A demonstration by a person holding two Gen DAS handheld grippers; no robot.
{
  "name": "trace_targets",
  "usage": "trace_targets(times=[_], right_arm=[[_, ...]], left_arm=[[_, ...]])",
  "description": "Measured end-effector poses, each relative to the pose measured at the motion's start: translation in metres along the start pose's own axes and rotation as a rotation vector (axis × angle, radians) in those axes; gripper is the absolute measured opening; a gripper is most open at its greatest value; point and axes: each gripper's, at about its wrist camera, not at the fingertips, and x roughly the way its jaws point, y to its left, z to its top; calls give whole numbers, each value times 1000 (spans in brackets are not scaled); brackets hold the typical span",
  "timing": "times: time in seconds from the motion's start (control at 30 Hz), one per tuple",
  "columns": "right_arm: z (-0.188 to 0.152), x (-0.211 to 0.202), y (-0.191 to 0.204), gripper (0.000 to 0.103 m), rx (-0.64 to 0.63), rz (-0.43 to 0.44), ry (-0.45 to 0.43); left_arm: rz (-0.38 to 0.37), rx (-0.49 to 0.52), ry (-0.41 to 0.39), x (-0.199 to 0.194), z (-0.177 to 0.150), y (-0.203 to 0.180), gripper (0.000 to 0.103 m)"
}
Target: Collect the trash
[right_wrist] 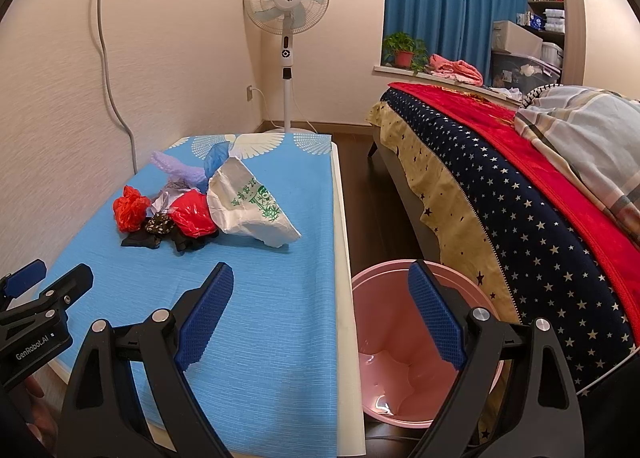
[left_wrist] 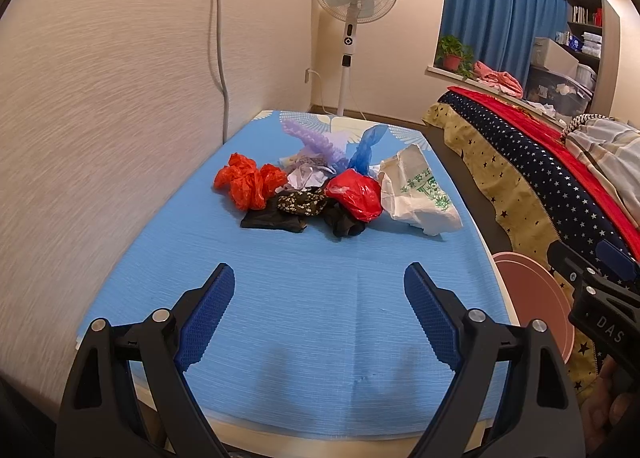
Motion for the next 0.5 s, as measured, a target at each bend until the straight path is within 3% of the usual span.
trace_targets(times=[0.2,0.3,0.37,0.5], right_arm=[[2,1,0,81,12,22,10],[3,3,-2,74,31,43,22],[6,5,-3,67,38,63,29],[17,15,-1,47,44,109,27]], left_arm=[[-3,-1,0,-1,0,0,80],[-4,1,-5,-3,0,-1,70],[0,-1,-8,-2,1,1,58],[19,3,-18,5,7,3,43]])
